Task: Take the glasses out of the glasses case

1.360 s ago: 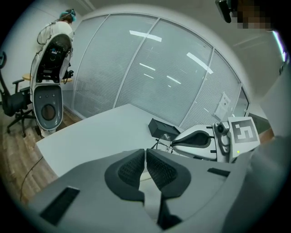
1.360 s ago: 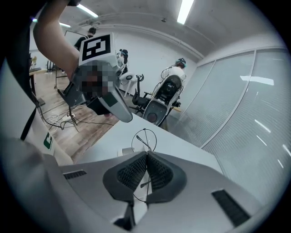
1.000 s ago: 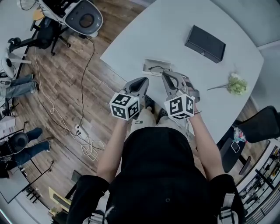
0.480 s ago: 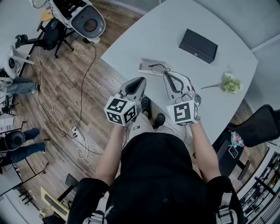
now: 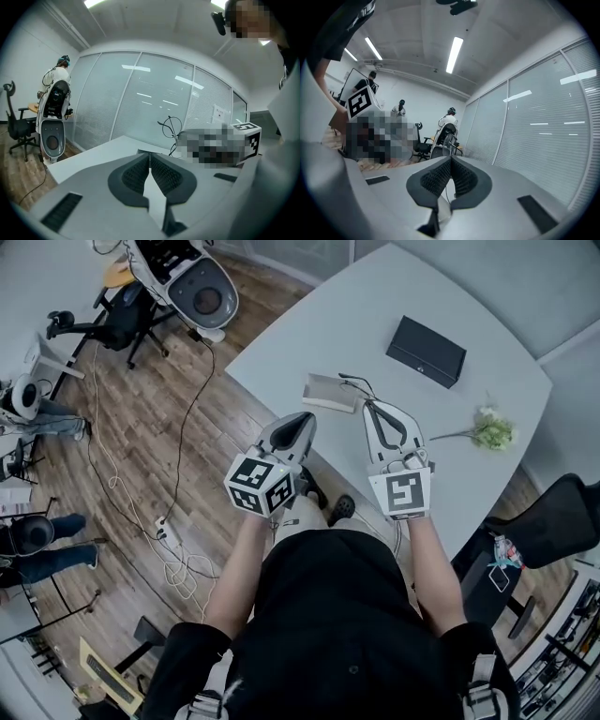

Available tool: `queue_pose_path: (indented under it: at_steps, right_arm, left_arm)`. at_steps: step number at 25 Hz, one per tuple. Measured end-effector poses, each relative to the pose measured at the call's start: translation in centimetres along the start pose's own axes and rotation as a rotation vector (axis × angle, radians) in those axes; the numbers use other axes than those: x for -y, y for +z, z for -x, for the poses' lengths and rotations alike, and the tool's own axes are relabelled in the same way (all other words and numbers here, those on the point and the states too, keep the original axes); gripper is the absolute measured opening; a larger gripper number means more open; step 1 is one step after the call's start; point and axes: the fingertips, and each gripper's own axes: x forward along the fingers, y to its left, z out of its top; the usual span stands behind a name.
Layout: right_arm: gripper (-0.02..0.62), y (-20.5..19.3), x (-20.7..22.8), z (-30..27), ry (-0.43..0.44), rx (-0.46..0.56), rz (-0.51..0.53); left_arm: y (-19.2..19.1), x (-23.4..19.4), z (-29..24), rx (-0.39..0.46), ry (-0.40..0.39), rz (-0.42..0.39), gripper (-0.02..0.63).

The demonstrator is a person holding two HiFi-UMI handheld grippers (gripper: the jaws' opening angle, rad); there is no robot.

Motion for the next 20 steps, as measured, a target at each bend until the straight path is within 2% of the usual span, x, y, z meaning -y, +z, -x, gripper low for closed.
queue_pose_path:
  at_steps: [5, 20]
  right_arm:
    - [0.015, 0.1, -0.3, 0.9, -0.009, 0.02, -0.042]
    - [0.015, 0.7, 0.3, 0.5, -0.007, 0.01, -0.013]
  left_arm:
    - [-0.2, 0.3, 0.5, 0.0, -0.005, -0.011, 0.032]
    - [0.5, 0.5, -0.5, -0.001, -0.023, -0.022, 0.032]
